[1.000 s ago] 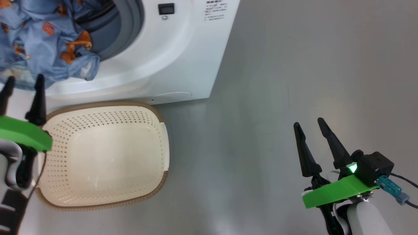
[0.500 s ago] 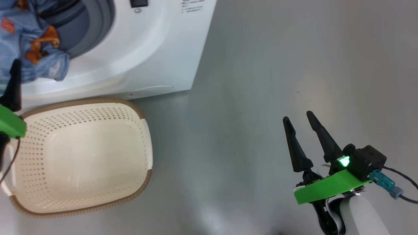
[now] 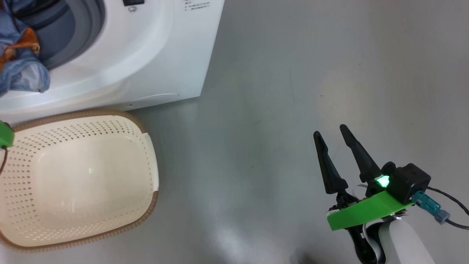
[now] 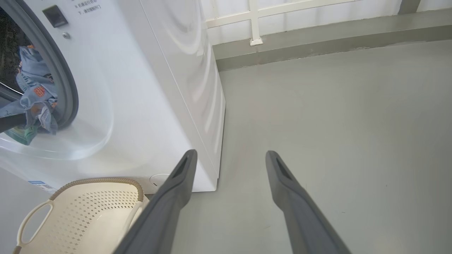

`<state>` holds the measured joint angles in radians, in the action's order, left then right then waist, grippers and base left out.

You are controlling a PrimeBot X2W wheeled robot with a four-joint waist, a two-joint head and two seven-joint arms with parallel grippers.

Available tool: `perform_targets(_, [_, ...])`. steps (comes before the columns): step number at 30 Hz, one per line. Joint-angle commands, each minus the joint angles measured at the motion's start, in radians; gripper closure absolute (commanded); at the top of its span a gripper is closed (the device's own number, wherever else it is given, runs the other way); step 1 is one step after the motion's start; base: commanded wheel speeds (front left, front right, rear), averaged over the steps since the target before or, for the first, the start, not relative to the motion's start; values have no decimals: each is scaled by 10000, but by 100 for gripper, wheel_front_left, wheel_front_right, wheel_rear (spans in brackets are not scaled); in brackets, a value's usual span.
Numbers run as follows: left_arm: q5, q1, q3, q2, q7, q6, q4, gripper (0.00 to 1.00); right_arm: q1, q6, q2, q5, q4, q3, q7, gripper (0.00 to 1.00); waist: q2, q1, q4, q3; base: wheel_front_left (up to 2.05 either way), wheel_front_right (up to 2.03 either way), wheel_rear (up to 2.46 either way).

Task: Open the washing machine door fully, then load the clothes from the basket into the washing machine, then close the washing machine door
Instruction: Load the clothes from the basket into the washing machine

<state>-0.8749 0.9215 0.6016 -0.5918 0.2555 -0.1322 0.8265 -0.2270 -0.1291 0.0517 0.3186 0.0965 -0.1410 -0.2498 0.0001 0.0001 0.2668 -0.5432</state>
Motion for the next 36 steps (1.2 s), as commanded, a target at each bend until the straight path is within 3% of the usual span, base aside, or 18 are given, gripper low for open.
perform_targets(1, [-156, 330, -183, -647, 63, 15, -42, 100, -17, -16, -14, 57, -262, -204, -120, 0, -1, -1, 14, -25, 0, 0, 0])
perform_targets(22, [117, 2379, 149, -1215, 63, 15, 62, 100, -144, -16, -14, 407, -420, -364, -120, 0, -1, -1, 257, -496, 0, 0, 0])
perform_targets(26, [717, 3066, -296, -1260, 63, 15, -211, 100, -191, -16, -14, 488, -470, -404, -120, 0, -1, -1, 371, -629, 0, 0, 0])
perform_targets(31, [1836, 3290, -1625, -1069, 63, 15, -778, 100, -265, -16, -14, 570, -526, -429, -120, 0, -1, -1, 507, -759, 0, 0, 0])
perform_targets(36, [2264, 2703, -1730, -755, 63, 15, -512, 100, -234, -16, -14, 609, -530, -502, -120, 0, -1, -1, 633, -713, 0, 0, 0])
